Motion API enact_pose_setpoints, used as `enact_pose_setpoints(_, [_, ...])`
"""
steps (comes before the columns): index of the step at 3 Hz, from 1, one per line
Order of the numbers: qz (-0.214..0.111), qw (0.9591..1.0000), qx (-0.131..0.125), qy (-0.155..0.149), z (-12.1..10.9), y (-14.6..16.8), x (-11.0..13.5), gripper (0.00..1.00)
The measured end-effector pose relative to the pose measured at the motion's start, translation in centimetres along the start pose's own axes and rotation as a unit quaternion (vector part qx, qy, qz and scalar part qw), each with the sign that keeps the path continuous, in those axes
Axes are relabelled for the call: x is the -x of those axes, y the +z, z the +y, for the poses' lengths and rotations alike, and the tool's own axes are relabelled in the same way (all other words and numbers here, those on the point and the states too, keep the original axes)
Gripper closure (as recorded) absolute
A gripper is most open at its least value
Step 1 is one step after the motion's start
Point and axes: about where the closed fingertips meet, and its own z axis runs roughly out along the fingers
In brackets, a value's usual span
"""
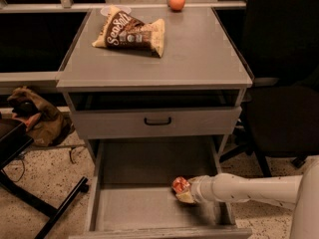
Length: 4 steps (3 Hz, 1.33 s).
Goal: Pick coke can from middle drawer and place on counter
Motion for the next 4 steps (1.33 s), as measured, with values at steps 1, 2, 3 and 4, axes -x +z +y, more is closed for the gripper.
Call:
enact_pose_setpoints(1, [-0.006,0.9999,0.011,0.001,-0.4,-1.0,1.3,0.88])
enact_pose_setpoints(2, [-0.05,0.9986,0.012,0.011,-3.9,-6.3,9.0,1.0])
enact_pose_setpoints(3, [-0.082,0.9962,0.025,0.014,-5.7,-13.1,15.4,1.0])
enact_pose_setpoints(4, [-0.081,0.9955,0.043,0.023,-5.3,-18.9,17.7,1.0])
